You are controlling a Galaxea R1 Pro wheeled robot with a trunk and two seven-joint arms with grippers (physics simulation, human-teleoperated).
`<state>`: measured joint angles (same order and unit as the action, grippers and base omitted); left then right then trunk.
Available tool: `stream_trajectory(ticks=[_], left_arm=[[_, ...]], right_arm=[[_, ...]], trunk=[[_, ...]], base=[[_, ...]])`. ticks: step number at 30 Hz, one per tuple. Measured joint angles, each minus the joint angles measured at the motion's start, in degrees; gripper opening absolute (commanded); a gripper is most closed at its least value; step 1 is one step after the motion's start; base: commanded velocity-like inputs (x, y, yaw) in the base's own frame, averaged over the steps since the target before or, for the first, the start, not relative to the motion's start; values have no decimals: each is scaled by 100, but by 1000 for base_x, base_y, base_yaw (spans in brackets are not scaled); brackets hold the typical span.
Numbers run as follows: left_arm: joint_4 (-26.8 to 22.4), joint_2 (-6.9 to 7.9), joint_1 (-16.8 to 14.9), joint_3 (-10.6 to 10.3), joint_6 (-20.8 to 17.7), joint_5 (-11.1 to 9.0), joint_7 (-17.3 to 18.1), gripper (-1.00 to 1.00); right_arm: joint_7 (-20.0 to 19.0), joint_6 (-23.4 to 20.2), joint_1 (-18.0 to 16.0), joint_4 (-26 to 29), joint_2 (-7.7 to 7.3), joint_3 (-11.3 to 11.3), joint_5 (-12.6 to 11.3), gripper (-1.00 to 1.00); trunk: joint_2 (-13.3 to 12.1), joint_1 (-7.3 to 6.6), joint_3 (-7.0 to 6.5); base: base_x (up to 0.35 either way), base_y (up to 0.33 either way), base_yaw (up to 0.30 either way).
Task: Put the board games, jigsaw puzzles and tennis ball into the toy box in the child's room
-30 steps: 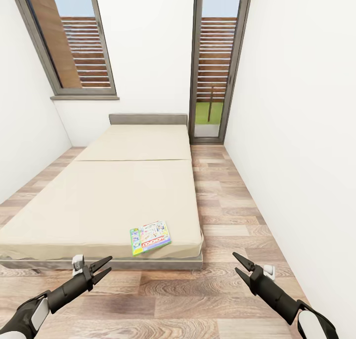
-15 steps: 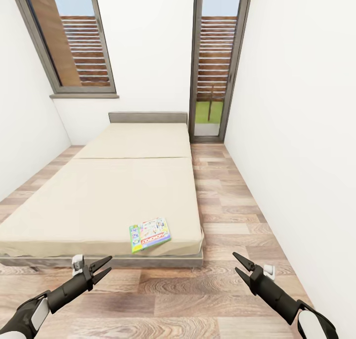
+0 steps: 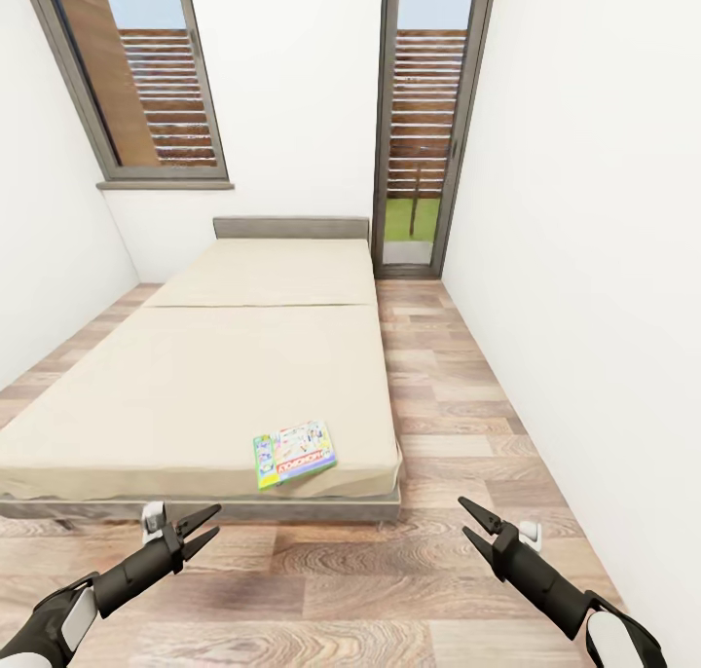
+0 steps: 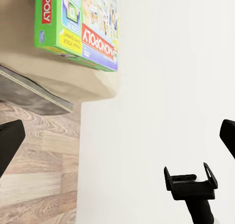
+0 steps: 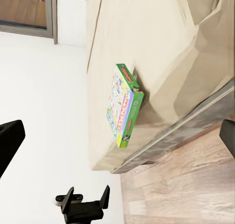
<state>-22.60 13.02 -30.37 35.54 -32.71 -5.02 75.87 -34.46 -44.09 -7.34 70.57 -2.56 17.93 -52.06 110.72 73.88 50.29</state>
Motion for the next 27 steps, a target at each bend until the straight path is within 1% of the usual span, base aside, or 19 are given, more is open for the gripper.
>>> stream_trajectory(ticks=[27], left_arm=[[0, -9, 0, -6, 6, 7, -3, 100]], right_arm=[[0, 0, 0, 4, 0, 0, 0, 100]], trunk=[[1083, 593, 485]], base=[[0, 0, 0]])
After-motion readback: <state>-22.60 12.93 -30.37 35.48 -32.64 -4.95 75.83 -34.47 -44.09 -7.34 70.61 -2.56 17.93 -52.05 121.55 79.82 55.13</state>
